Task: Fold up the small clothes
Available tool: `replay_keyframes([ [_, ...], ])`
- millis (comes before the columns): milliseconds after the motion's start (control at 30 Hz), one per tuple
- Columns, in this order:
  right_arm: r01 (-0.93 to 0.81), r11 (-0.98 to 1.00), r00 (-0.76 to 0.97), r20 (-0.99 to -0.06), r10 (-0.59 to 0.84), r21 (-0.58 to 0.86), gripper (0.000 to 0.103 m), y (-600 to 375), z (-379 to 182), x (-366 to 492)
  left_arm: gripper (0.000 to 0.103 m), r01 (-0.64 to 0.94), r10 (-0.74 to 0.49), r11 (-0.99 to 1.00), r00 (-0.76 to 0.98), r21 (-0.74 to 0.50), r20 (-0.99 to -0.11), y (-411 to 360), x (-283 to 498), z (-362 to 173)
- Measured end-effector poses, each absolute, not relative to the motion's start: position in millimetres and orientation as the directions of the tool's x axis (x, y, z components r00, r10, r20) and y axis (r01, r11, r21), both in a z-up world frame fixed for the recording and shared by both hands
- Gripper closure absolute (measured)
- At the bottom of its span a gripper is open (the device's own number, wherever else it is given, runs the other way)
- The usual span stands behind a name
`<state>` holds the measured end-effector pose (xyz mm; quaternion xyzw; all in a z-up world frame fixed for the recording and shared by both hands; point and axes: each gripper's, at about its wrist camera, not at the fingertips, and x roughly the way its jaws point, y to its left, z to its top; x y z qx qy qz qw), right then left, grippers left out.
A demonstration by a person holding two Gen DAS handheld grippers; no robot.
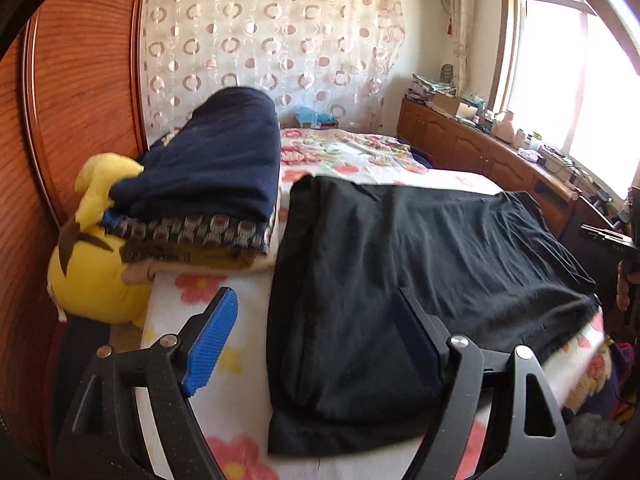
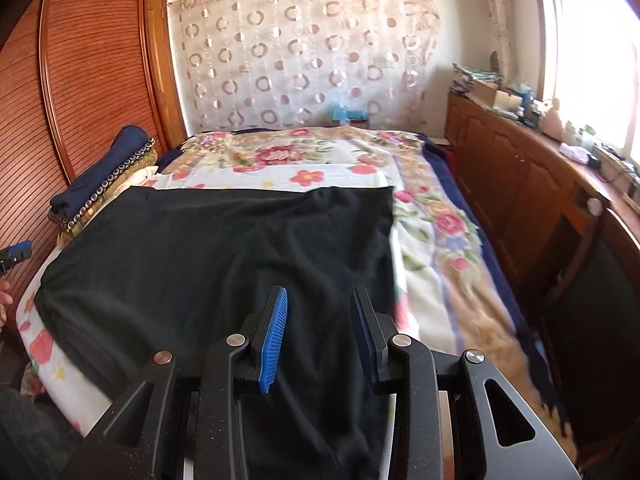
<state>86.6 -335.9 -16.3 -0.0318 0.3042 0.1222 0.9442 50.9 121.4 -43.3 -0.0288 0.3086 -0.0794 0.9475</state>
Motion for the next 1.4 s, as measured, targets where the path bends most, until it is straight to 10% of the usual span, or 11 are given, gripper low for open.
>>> replay_keyframes([
  [167, -0.255, 0.967, 0.757, -0.626, 0.186, -0.021, 0.069, -319.4, -37.0, 116.1, 0.025, 0.201, -0.234, 0.972, 0.785, -0.121, -0.574, 104.2, 88.9, -31.0],
  [600, -0.309, 0.949, 0.738, -0.644, 0.199, -0.060, 0.069, -297.4, -22.0, 170.8, 0.081, 0.204, -0.143, 0.979, 0.671, -0.005, -0.728, 73.3, 238.2, -31.7],
  [1400, -0.452, 0.892, 0.639, -0.696, 0.328, 0.005, 0.069, -262.0, -47.9, 222.2, 0.083, 0.222, -0.038, 0.970, 0.533, 0.097, -0.845, 67.0, 296.6, -74.4],
])
